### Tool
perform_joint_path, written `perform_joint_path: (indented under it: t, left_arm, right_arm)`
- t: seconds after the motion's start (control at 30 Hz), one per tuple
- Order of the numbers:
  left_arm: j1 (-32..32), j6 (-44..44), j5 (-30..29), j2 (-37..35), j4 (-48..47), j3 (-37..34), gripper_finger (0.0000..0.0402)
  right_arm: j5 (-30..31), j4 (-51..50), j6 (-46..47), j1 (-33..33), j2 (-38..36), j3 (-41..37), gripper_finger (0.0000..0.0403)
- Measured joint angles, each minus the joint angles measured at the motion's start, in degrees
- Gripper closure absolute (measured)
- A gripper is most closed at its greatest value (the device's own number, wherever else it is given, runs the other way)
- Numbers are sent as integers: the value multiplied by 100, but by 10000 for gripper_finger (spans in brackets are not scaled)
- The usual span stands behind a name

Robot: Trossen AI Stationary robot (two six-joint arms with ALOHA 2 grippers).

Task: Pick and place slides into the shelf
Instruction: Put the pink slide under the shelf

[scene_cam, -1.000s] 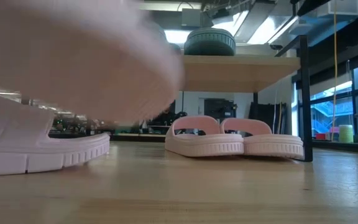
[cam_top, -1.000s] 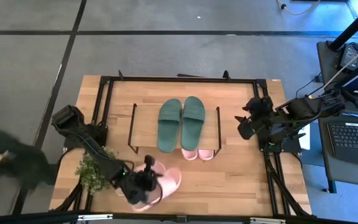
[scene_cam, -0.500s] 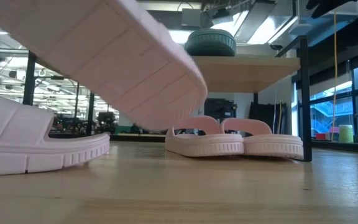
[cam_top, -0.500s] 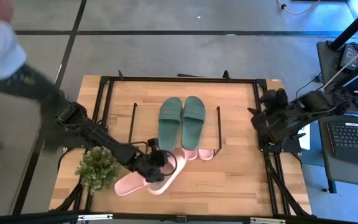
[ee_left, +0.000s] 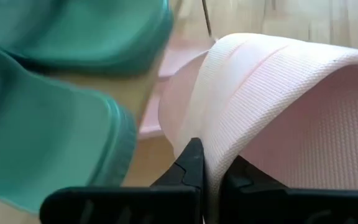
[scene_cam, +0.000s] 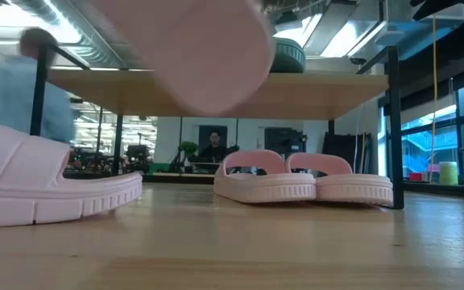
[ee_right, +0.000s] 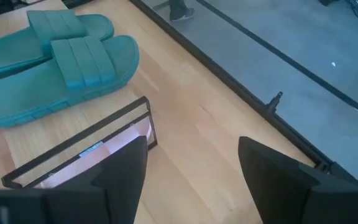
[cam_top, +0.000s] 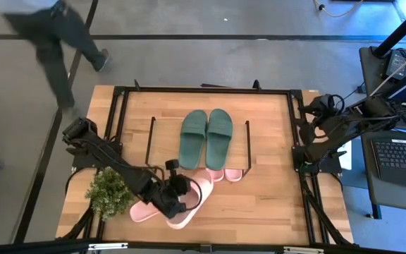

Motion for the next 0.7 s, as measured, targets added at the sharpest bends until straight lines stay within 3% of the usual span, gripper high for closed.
perform_joint_path:
  t: [0.33,0.47,0.7]
  left_arm:
    - [-52,-1070,-140,1330,-2168,2049,399]
    - [-83,-1906,-103,2019,-3011,2966,399]
    - [-3,-2959,316,3138,-4299,4075,399]
  right_arm:
    - [-53,-1,-440,0,-235,-2,150]
    - [-102,0,-625,0,-275,-4,150]
    - [-223,2,-944,0,-266,-4,150]
